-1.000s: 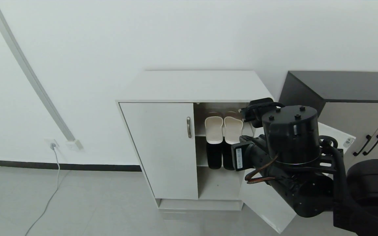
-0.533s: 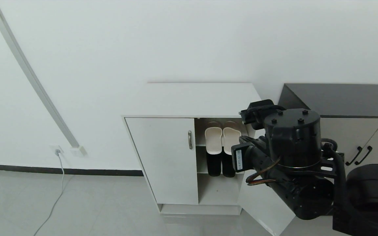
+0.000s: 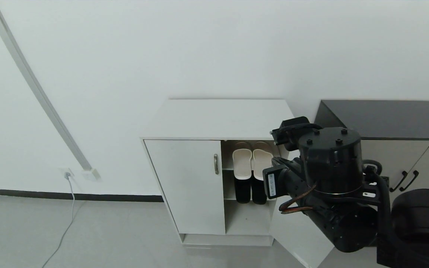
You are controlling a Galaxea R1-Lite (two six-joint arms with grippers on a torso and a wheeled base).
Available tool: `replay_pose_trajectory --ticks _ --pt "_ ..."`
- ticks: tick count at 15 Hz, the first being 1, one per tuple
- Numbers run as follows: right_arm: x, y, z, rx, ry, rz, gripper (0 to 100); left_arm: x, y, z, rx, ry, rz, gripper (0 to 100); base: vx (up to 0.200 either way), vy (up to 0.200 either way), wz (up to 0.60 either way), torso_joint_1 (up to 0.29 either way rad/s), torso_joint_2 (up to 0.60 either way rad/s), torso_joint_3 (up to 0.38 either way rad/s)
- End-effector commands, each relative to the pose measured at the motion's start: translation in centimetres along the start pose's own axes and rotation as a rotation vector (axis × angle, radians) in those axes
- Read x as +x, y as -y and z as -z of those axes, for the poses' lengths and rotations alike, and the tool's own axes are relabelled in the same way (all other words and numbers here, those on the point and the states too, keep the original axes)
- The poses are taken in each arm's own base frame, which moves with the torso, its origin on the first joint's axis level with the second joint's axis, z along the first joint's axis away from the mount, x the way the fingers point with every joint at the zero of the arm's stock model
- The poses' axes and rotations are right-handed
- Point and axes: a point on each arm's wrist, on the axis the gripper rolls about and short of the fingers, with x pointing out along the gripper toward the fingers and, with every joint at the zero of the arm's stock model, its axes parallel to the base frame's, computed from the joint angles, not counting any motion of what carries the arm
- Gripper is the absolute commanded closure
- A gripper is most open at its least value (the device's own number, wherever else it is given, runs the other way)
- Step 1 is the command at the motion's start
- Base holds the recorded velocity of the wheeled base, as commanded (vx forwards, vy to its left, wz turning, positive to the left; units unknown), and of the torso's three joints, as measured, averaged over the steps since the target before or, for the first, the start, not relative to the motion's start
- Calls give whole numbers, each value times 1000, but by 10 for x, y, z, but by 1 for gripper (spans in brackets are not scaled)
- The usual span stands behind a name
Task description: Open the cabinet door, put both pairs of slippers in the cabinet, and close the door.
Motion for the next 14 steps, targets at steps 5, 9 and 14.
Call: replay_pose_trajectory --ticks 5,9,14 --pt "1 0 1 -4 -1 2 100 0 0 0 0 -1 0 100 0 0 -600 4 -4 1" --pt "10 11 -1 6 -2 43 100 0 0 0 0 -1 0 100 0 0 -300 1 2 1" --pt "29 32 -6 44 -2 8 100 0 0 0 0 -1 0 100 -40 0 0 1 1 0"
